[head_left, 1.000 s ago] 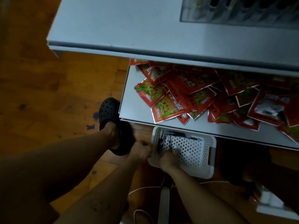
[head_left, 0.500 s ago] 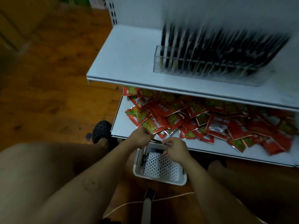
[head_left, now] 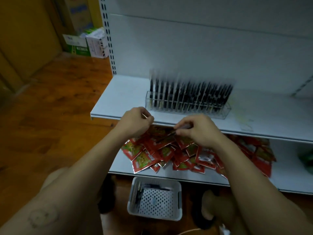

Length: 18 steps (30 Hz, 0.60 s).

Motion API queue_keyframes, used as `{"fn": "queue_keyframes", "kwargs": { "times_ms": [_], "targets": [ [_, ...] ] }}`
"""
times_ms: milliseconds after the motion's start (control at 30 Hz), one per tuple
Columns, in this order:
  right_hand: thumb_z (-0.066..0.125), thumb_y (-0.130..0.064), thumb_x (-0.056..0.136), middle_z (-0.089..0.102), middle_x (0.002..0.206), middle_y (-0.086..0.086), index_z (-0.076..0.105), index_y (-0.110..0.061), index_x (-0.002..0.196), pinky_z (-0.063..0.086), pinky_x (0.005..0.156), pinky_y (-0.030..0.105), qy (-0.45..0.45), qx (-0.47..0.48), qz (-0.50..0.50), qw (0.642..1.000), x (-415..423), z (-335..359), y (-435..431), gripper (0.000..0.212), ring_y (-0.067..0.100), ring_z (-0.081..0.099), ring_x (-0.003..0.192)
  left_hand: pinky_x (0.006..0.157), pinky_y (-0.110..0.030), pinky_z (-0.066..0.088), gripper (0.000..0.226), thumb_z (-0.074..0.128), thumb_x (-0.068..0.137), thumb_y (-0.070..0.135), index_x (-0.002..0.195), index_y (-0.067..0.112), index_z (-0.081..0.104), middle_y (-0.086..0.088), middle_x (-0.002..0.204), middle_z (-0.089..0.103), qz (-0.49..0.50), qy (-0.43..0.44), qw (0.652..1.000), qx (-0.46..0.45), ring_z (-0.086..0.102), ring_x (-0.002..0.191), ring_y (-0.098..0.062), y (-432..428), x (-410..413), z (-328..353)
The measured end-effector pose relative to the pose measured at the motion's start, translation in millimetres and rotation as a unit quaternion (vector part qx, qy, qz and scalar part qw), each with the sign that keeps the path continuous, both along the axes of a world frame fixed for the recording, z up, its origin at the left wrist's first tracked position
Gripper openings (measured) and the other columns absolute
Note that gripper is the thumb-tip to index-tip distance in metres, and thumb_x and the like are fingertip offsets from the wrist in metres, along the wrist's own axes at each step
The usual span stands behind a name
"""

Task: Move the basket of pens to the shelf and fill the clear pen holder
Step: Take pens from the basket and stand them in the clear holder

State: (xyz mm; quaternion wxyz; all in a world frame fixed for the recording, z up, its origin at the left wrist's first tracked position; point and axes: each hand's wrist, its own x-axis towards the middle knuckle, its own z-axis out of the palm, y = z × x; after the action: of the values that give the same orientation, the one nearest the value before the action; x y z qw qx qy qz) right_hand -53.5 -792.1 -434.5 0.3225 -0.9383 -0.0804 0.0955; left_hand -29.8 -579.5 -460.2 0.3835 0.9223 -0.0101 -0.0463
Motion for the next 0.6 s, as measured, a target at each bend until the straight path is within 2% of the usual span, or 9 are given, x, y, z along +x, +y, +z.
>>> {"fn": "queue_keyframes", "kwargs": {
  "times_ms": [67, 133, 200, 300, 367, 433, 600],
  "targets": [
    [0.07, -0.02, 0.087, 0.065, 0.089, -0.011, 0.07, -0.027, 0.106, 0.048, 0.082, 0.024, -0.061, 0.022, -0.02, 0.998, 7.8, 12.9, -0.5, 0.02, 0.007, 0.06, 0.087, 0.069, -0.026, 0.047, 0.018, 0.056, 0.093, 0.033, 0.101, 0.02, 0.065, 0.001, 0.093, 0.067, 0.044, -0.053, 0.997, -0.038, 0.062, 0.081, -0.016, -1.1, 6.8, 8.0],
    [0.07, -0.015, 0.086, 0.065, 0.085, -0.011, 0.062, -0.026, 0.119, 0.048, 0.087, 0.025, -0.119, 0.084, -0.066, 0.987, 16.4, 22.7, -4.1, 0.035, 0.003, 0.061, 0.085, 0.073, -0.027, 0.044, 0.015, 0.057, 0.093, 0.028, 0.1, 0.018, 0.066, 0.002, 0.092, 0.066, 0.099, -0.102, 0.986, -0.084, 0.06, 0.084, -0.015, -2.9, 14.3, 10.3],
    [0.074, -0.013, 0.083, 0.066, 0.082, -0.009, 0.056, -0.026, 0.116, 0.05, 0.084, 0.023, -0.175, 0.162, -0.115, 0.964, 25.0, 32.8, -10.5, 0.04, 0.004, 0.064, 0.082, 0.073, -0.027, 0.043, 0.012, 0.058, 0.093, 0.024, 0.1, 0.018, 0.064, 0.004, 0.092, 0.064, 0.142, -0.123, 0.976, -0.115, 0.059, 0.085, -0.013, -4.9, 22.6, 5.2],
    [0.076, -0.01, 0.08, 0.063, 0.082, -0.01, 0.053, -0.028, 0.101, 0.054, 0.075, 0.018, -0.295, 0.229, -0.171, 0.912, 36.4, 47.2, -23.7, 0.036, 0.001, 0.065, 0.076, 0.075, -0.029, 0.045, 0.016, 0.059, 0.092, 0.024, 0.107, 0.019, 0.06, 0.003, 0.099, 0.062, 0.18, -0.122, 0.966, -0.143, 0.059, 0.089, -0.015, -8.6, 38.0, -7.0],
    [0.075, -0.008, 0.08, 0.064, 0.086, -0.008, 0.052, -0.034, 0.095, 0.058, 0.075, 0.025, -0.353, 0.243, -0.188, 0.884, 44.9, 53.1, -32.0, 0.038, 0.005, 0.067, 0.077, 0.077, -0.03, 0.044, 0.02, 0.06, 0.092, 0.025, 0.111, 0.019, 0.058, 0.003, 0.103, 0.059, 0.197, -0.113, 0.962, -0.149, 0.057, 0.091, -0.016, -11.6, 50.8, -11.8],
    [0.073, -0.009, 0.081, 0.066, 0.089, -0.007, 0.053, -0.036, 0.095, 0.059, 0.075, 0.034, -0.376, 0.233, -0.196, 0.875, 54.4, 52.5, -38.6, 0.037, 0.01, 0.069, 0.077, 0.078, -0.03, 0.042, 0.024, 0.06, 0.092, 0.025, 0.115, 0.017, 0.057, 0.002, 0.106, 0.058, 0.202, -0.094, 0.963, -0.153, 0.054, 0.095, -0.017, -13.2, 65.6, -13.7],
    [0.073, -0.012, 0.083, 0.065, 0.089, -0.013, 0.059, -0.026, 0.103, 0.057, 0.079, 0.028, -0.377, 0.185, -0.189, 0.887, 73.9, 35.5, -45.1, 0.028, 0.004, 0.066, 0.08, 0.075, -0.03, 0.041, 0.023, 0.06, 0.093, 0.025, 0.113, 0.014, 0.06, -0.001, 0.104, 0.06, 0.197, -0.05, 0.97, -0.135, 0.054, 0.093, -0.019, -12.7, 95.3, -19.3]
  ]
}}
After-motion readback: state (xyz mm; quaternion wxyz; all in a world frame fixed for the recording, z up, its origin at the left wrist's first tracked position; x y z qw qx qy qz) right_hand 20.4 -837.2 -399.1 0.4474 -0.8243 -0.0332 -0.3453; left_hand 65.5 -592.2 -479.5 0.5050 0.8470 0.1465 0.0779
